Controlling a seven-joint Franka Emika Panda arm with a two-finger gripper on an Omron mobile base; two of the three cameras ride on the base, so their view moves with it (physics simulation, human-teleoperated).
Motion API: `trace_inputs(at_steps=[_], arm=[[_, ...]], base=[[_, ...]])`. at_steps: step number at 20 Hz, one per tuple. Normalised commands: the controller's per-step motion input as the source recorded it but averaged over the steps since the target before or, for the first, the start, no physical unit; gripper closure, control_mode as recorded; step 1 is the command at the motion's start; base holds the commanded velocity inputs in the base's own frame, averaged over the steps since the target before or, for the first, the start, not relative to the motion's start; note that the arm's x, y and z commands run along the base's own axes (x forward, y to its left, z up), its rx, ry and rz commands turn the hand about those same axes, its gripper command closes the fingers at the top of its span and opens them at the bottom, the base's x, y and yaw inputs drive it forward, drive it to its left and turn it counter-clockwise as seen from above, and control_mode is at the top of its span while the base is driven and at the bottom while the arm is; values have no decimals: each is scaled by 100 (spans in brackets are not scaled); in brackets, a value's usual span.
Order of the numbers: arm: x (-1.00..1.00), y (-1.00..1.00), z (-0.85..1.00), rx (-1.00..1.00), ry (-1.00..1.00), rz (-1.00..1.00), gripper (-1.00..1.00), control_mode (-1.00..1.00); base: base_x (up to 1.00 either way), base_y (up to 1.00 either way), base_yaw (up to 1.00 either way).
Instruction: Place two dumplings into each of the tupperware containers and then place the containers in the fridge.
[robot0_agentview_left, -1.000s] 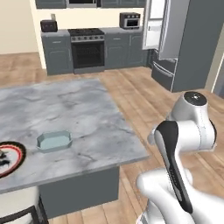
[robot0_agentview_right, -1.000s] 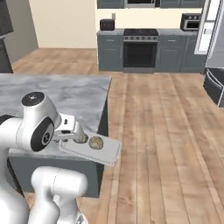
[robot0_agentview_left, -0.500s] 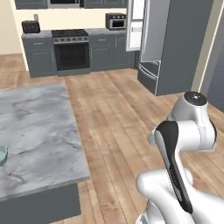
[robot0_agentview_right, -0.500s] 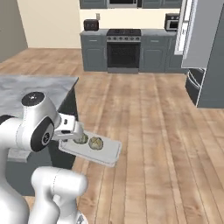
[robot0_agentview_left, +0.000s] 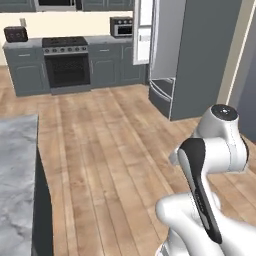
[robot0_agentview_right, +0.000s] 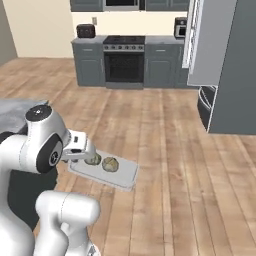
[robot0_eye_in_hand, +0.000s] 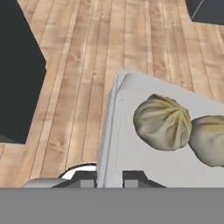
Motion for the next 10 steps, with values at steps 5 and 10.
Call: trace_inputs(at_steps=[5,10], arm=[[0,0,0,0,0,0,100,100],[0,0,0,0,0,0,100,100]], base=[[100,-15,0],[100,0,0]])
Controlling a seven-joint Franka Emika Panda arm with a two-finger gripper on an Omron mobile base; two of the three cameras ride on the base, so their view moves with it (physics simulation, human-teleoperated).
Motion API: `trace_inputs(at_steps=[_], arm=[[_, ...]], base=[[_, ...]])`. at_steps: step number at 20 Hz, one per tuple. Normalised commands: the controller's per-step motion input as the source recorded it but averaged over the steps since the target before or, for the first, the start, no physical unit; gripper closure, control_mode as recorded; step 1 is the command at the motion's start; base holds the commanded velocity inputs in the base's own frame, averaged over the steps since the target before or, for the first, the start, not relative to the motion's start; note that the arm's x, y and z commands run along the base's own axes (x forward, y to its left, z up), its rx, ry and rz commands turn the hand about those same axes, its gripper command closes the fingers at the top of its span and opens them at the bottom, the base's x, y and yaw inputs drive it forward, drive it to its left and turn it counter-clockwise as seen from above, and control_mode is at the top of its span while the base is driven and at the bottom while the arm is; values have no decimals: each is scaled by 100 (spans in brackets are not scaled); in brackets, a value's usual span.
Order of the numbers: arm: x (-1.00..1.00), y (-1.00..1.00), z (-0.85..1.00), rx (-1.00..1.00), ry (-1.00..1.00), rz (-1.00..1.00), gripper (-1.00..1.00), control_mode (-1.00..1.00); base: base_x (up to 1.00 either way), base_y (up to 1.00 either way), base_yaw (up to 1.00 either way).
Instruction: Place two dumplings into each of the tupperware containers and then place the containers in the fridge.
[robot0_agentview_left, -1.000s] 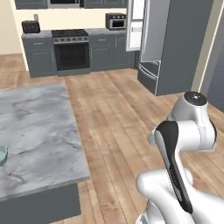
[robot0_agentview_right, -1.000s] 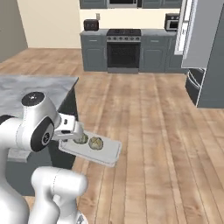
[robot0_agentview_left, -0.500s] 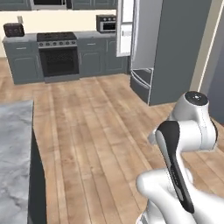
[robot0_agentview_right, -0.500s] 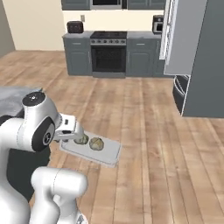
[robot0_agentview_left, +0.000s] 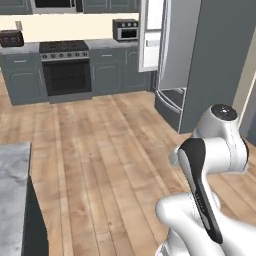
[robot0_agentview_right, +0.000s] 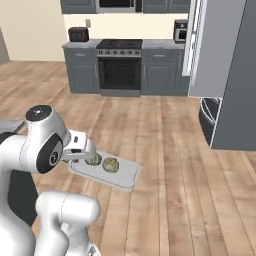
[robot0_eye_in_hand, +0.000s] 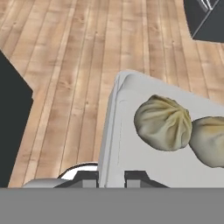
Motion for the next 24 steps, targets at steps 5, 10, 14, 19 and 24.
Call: trace_inputs(at_steps=[5,10,14,19,24], arm=[[0,0,0,0,0,0,100,100],[0,0,0,0,0,0,100,100],[0,0,0,0,0,0,100,100],[0,0,0,0,0,0,100,100],[0,0,0,0,0,0,100,100]], base=[[98,23,1],[100,40,0],[99,43,0],[97,36,-4],[86,14,-27]])
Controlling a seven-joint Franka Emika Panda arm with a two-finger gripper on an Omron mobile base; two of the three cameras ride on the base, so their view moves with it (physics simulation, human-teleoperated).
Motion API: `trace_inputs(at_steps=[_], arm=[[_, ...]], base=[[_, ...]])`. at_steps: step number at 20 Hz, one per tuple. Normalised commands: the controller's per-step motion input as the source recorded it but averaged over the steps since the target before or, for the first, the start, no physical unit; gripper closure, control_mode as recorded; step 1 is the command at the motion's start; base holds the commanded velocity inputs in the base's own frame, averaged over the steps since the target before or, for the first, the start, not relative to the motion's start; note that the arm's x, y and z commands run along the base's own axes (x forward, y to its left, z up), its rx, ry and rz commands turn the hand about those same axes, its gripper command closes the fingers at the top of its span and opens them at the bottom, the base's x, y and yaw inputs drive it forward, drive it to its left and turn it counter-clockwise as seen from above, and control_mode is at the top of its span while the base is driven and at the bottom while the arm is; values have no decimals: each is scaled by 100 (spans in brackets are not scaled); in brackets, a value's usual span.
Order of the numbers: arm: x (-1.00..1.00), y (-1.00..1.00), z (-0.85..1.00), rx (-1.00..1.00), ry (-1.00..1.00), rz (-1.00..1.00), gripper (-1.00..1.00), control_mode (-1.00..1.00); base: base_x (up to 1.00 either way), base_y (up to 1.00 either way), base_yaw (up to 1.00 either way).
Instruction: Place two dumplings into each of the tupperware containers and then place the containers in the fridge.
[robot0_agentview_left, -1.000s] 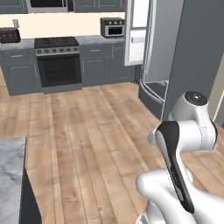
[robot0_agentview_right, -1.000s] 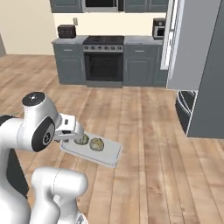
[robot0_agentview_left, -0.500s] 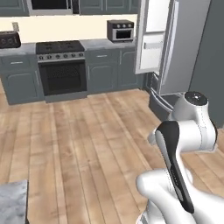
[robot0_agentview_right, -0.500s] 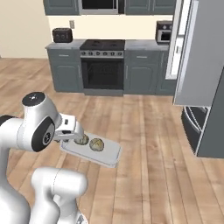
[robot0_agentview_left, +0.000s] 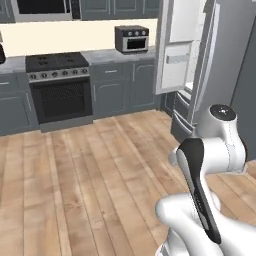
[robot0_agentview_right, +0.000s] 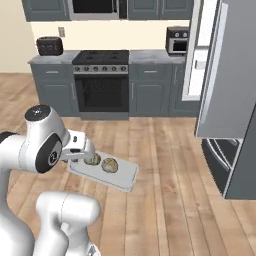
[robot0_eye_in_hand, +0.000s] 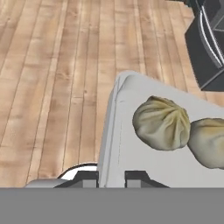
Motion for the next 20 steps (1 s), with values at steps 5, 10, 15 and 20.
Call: trace_inputs(at_steps=[5,10,15,20], arm=[[0,0,0,0,0,0,100,100],[0,0,0,0,0,0,100,100],[0,0,0,0,0,0,100,100],[0,0,0,0,0,0,100,100]], base=[[76,42,-34],[61,61,-41],[56,81,-43],[62,98,-37]])
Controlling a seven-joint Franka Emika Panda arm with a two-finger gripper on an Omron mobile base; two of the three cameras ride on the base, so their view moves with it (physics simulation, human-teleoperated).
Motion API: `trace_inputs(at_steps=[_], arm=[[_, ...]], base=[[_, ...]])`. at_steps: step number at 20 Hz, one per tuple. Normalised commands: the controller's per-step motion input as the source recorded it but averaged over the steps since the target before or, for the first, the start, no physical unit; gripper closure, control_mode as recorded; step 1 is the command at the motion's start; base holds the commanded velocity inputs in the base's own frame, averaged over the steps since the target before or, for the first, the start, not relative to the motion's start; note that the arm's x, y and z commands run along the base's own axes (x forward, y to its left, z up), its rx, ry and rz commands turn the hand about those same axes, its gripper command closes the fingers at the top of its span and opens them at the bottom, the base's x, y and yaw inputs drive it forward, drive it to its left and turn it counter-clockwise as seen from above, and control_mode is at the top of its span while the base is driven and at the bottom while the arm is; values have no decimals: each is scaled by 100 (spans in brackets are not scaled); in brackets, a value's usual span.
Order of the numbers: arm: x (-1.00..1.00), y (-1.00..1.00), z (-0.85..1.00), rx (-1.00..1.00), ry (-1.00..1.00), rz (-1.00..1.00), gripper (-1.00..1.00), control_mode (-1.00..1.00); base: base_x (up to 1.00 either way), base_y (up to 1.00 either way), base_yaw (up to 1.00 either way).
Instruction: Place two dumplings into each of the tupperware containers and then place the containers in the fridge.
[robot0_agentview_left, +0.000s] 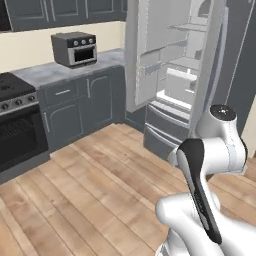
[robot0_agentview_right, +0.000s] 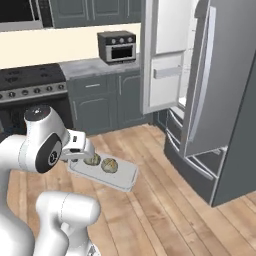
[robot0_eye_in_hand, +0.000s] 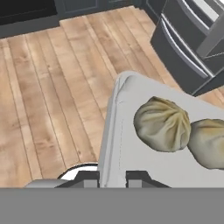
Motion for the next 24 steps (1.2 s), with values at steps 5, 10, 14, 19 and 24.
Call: trace_inputs(at_steps=[5,10,14,19,24], arm=[[0,0,0,0,0,0,100,100],[0,0,0,0,0,0,100,100],[0,0,0,0,0,0,100,100],[0,0,0,0,0,0,100,100],[0,0,0,0,0,0,100,100]], base=[[52,95,-44],[45,90,-49],[42,82,-53],[39,82,-55],[45,94,-54]])
